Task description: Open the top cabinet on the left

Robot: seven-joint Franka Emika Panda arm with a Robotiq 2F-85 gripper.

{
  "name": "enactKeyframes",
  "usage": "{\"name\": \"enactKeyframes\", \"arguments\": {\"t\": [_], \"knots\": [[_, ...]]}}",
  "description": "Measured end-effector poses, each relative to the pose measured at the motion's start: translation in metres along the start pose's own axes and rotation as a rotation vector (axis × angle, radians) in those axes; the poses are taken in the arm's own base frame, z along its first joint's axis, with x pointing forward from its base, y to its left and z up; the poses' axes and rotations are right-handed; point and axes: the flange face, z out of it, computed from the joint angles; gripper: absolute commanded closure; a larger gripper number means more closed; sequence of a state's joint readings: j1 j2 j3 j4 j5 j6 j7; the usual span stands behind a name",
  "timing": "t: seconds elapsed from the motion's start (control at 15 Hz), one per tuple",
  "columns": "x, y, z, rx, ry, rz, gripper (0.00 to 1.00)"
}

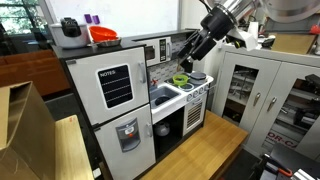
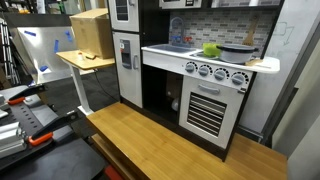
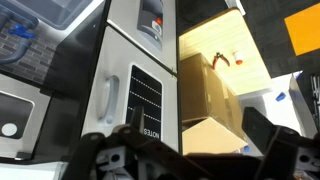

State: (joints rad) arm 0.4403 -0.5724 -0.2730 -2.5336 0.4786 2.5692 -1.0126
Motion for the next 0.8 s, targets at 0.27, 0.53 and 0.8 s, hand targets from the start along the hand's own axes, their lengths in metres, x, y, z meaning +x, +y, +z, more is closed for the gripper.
{"name": "enactKeyframes", "arguments": {"t": [0.27, 0.53, 0.8], "knots": [[0.009, 0.028, 0.005, -0.007, 0.067, 0.026, 0.00], [0.003, 0.067, 0.015, 0.081, 0.121, -0.031, 0.00], [-0.002, 0.101, 0.028, 0.222, 0.160, -0.064, 0.00]]}}
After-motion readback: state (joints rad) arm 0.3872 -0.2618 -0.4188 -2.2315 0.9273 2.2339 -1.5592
